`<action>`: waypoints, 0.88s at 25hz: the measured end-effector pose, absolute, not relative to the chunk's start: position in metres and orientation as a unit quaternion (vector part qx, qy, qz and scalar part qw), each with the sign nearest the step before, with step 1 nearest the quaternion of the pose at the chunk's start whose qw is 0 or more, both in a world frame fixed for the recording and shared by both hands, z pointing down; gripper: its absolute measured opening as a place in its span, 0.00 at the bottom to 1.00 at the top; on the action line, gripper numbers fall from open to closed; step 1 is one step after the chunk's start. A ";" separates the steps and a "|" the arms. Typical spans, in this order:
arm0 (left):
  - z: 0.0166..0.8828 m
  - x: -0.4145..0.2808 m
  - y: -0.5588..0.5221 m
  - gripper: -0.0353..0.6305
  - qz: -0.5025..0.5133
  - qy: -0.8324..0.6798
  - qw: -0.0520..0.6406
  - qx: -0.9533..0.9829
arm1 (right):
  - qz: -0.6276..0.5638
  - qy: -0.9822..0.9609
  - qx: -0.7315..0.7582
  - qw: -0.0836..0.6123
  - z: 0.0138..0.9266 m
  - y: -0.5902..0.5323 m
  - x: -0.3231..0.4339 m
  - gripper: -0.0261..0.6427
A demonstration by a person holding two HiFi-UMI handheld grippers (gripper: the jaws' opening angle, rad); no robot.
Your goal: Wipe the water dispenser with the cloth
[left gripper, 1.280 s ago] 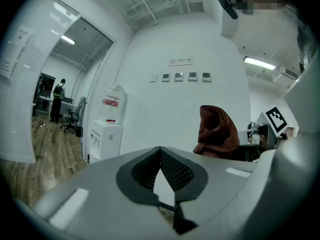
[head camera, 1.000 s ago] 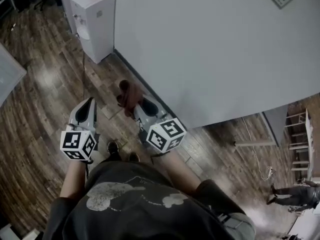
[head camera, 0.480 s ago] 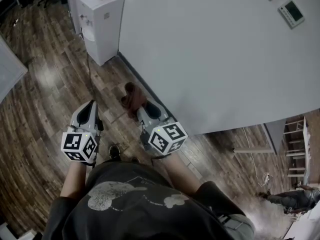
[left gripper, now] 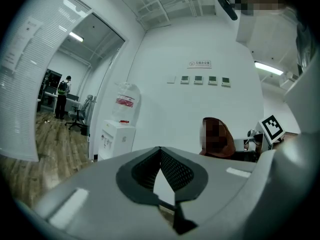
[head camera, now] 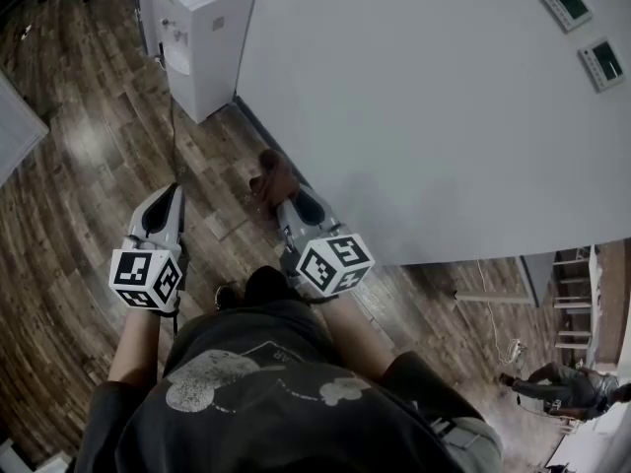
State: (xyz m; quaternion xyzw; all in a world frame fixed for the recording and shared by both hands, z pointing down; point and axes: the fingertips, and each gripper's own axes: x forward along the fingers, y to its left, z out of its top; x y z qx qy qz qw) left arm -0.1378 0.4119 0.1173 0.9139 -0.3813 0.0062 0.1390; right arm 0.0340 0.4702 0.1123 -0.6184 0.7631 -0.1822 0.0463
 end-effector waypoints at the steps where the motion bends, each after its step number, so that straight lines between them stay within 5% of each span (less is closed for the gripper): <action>1: 0.119 -0.136 0.406 0.08 0.007 -0.384 0.140 0.913 | -0.186 0.762 -0.619 0.046 0.115 0.464 0.039 0.13; 22: 0.118 -0.062 0.156 0.08 0.025 -0.482 0.120 0.868 | -0.237 0.787 -0.566 0.054 0.155 0.192 0.150 0.13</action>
